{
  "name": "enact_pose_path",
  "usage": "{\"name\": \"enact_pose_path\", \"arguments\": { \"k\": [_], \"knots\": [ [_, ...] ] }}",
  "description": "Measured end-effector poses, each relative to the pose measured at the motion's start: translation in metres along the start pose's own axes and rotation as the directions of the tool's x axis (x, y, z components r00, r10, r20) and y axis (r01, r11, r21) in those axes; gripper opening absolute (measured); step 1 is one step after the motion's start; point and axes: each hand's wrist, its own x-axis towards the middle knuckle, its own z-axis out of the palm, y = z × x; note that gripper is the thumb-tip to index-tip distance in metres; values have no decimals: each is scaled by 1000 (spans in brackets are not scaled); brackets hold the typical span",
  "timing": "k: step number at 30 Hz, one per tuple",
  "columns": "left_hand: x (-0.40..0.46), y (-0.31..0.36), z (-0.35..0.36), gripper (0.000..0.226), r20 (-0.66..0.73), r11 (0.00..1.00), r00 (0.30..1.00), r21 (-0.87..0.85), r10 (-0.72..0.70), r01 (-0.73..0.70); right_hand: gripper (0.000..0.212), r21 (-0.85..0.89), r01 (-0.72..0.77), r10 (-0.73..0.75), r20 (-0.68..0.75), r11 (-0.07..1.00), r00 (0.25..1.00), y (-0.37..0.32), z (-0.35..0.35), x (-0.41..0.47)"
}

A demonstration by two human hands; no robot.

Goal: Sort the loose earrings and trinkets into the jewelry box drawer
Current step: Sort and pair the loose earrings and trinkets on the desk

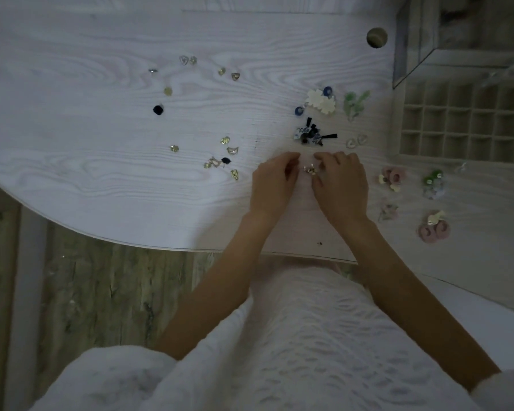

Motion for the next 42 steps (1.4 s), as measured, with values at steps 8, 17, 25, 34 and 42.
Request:
{"name": "enact_pose_path", "arguments": {
  "k": [8, 17, 25, 34, 42],
  "knots": [
    [-31, -60, -86, 20, -130, 968, 975, 201, 179, -151, 24, 169, 190, -200, 43, 967, 979, -28, -9, 1],
    [47, -126, -170, 27, -350, 972, 929, 147, -124, 185, 36, 194, 241, -266, 114, 951, 957, -110, 22, 106],
    [148, -138, -190, 38, -251, 975, 953, 95, -171, 200, 36, 131, 277, -291, 104, 952, 951, -152, 46, 185],
    [166, -145, -191, 14, -241, 981, 964, 132, -108, 143, 15, 141, 321, -335, 89, 937, 938, -192, 70, 217],
    [155, -151, -196, 14, -162, 993, 986, 98, -44, 60, 12, 220, 328, -366, 160, 918, 917, -174, 65, 177]
  ]
}}
